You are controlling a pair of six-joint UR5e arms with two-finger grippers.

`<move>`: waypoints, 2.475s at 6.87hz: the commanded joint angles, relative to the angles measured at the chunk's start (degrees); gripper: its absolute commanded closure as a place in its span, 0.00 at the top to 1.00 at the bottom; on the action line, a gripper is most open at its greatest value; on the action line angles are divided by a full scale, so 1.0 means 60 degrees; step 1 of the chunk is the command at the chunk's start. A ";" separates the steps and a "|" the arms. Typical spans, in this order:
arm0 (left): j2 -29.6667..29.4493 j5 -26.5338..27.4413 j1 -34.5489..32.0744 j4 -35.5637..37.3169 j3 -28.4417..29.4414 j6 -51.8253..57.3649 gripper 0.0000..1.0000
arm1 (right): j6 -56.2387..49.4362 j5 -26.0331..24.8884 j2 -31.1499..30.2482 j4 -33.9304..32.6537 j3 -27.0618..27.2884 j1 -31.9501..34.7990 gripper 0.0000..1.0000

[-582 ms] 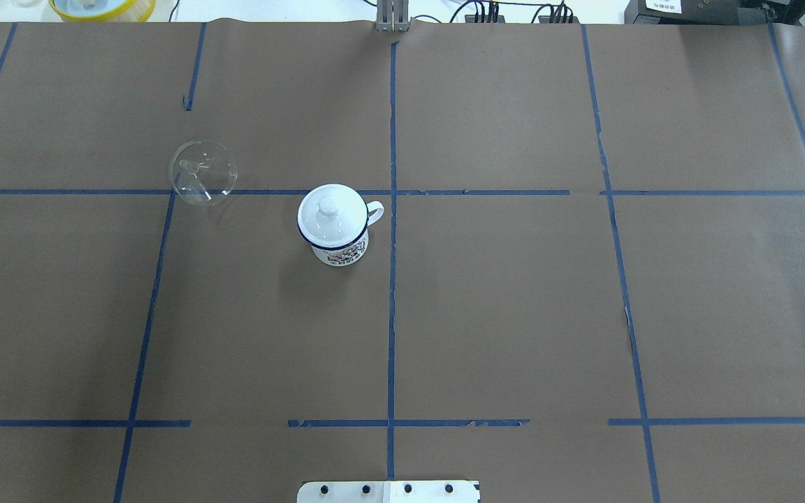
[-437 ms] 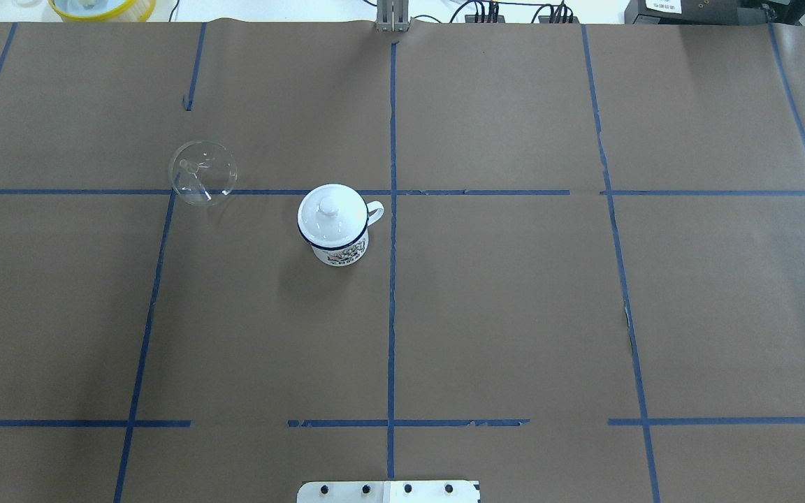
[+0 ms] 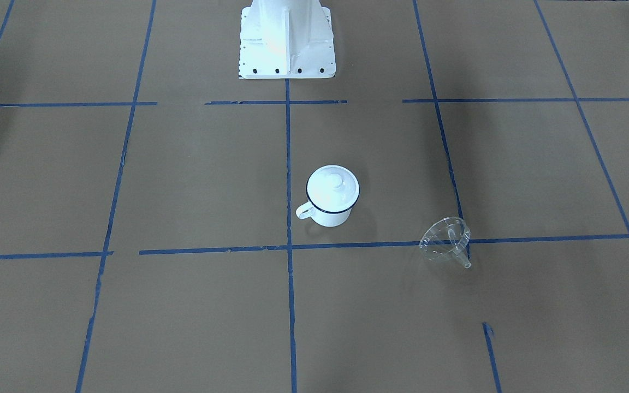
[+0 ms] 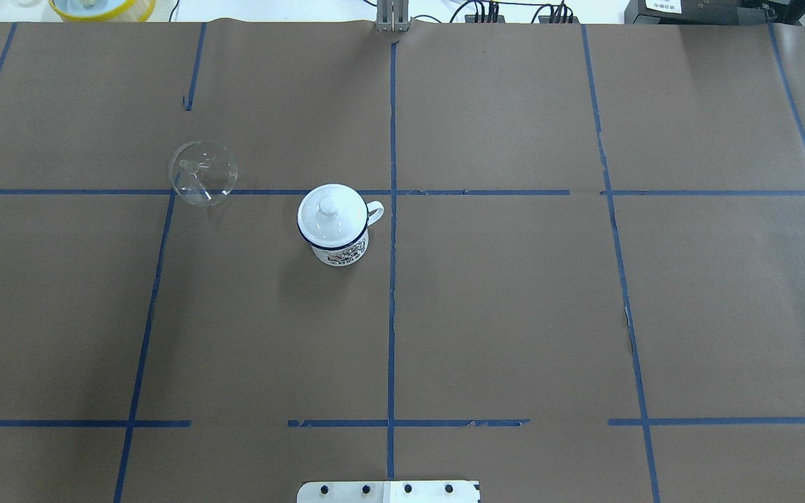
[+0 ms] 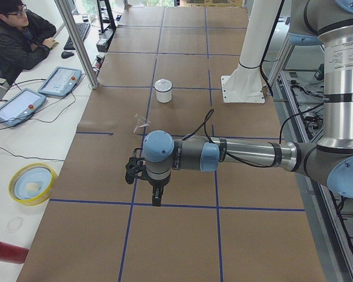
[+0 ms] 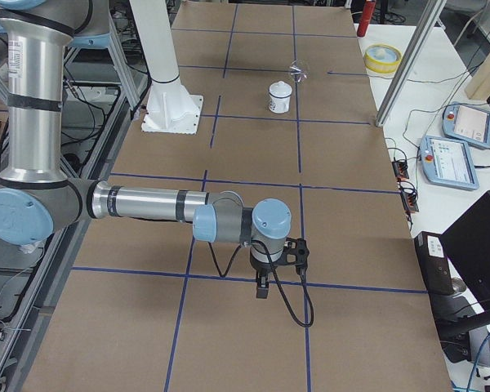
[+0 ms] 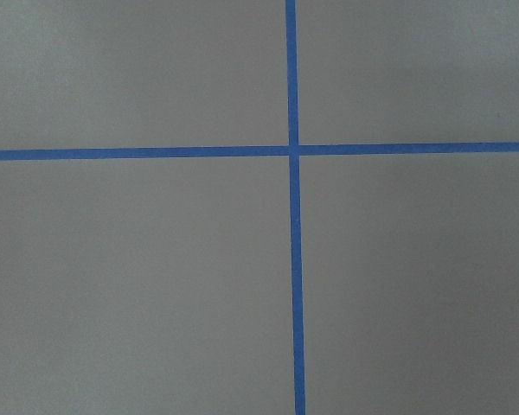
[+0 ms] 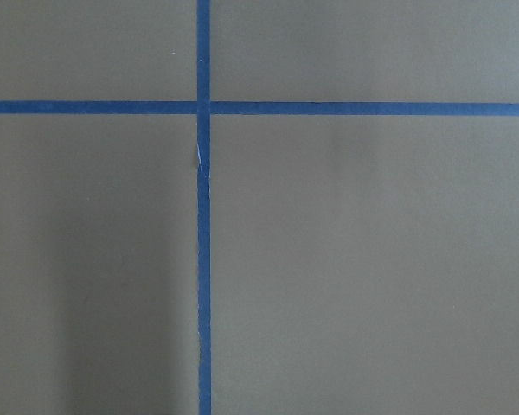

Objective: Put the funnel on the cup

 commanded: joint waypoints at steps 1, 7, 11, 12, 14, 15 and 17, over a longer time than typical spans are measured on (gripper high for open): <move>-0.1042 -0.0019 0.0067 -0.0025 -0.0313 -0.0016 1.00 | 0.0000 0.0000 0.0000 0.0000 0.0000 0.0000 1.00; -0.3868 0.1200 0.2311 -0.3249 -0.0502 -0.6227 1.00 | 0.0000 0.0000 0.0000 0.0000 0.0000 0.0000 1.00; -0.7673 0.1519 0.5406 0.1141 -0.0083 -1.0087 1.00 | 0.0000 0.0000 0.0000 0.0000 0.0000 0.0000 1.00; -0.8509 0.1577 0.6052 0.1161 0.0775 -1.0993 1.00 | 0.0000 0.0000 0.0000 0.0000 0.0000 0.0000 1.00; -0.9728 0.1766 0.7108 0.1568 0.2447 -1.1878 1.00 | 0.0000 0.0000 0.0000 0.0000 0.0000 0.0000 1.00; -1.0110 0.2667 0.7679 0.2137 0.2802 -1.2026 1.00 | 0.0000 0.0000 0.0000 0.0000 0.0000 0.0000 1.00; -1.0129 0.2969 0.8181 0.2274 0.3156 -1.2042 1.00 | 0.0000 0.0000 0.0000 0.0000 0.0000 0.0000 1.00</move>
